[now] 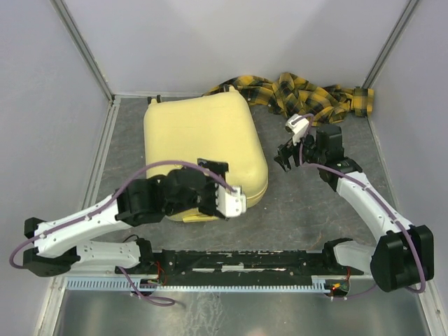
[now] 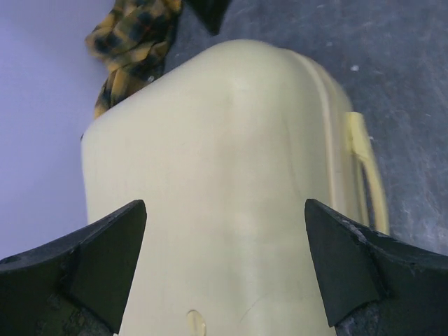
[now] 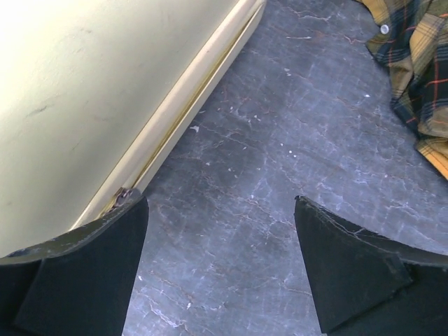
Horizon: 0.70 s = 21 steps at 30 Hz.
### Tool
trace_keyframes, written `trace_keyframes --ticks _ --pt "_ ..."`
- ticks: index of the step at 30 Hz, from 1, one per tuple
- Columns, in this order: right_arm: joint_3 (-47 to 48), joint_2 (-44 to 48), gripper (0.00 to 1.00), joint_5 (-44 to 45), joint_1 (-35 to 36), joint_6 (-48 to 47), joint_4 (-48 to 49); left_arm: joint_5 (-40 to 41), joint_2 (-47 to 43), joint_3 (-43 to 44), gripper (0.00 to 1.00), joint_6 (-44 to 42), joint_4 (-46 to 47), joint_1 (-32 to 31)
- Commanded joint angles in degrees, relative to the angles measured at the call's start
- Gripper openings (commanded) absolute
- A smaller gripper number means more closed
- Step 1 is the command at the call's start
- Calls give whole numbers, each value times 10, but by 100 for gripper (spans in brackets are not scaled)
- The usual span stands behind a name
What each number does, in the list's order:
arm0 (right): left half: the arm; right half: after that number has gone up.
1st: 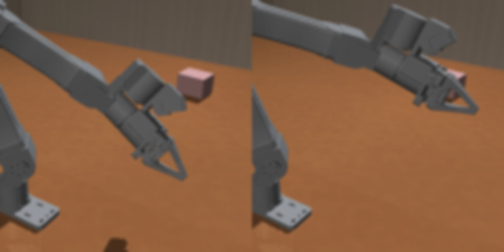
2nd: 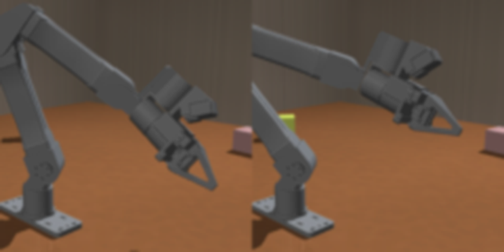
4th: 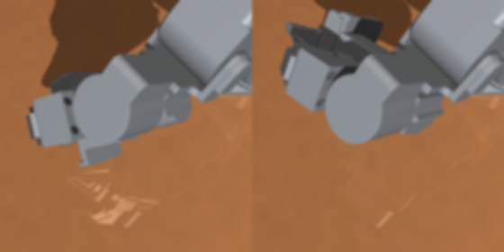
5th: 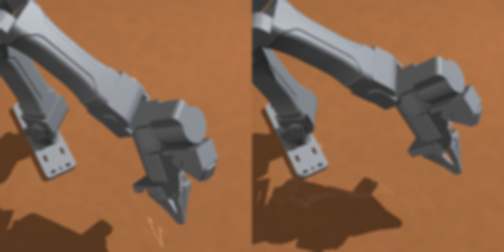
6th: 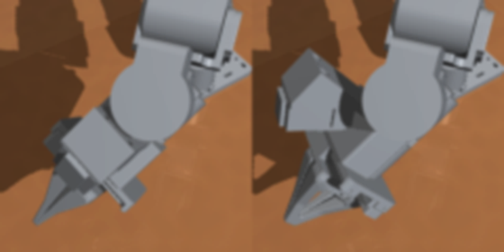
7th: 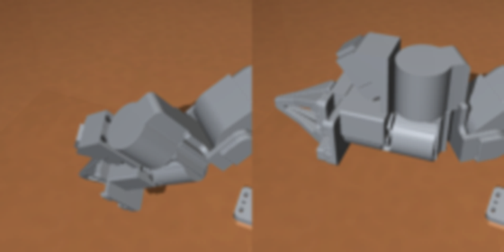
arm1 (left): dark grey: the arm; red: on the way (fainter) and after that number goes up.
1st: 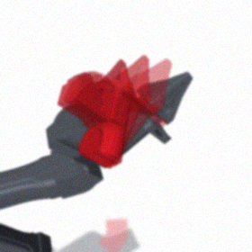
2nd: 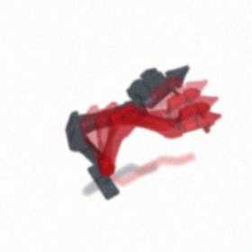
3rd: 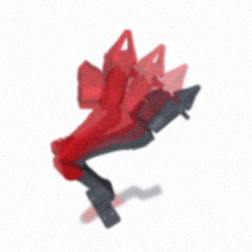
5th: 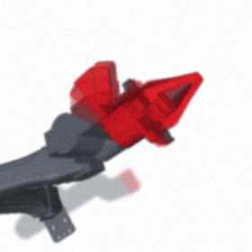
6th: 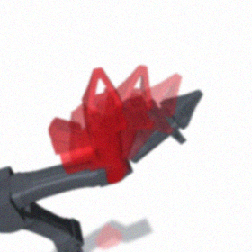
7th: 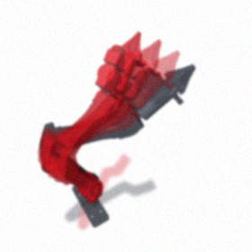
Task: Pack the luggage
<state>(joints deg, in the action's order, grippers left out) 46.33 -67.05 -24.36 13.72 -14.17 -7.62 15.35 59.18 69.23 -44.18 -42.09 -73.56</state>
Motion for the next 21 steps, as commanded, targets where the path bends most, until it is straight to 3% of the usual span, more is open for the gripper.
trace_keyframes --ticks 1,14,21 --pt "66 -27 94 28 -3 4 -24 -31 21 79 99 94 -15 111" --pt "196 -146 99 29 -4 22 -126 -351 127 168 99 380 -14 628" --pt "267 -210 99 34 -4 12 -243 -423 184 159 99 437 -16 823"
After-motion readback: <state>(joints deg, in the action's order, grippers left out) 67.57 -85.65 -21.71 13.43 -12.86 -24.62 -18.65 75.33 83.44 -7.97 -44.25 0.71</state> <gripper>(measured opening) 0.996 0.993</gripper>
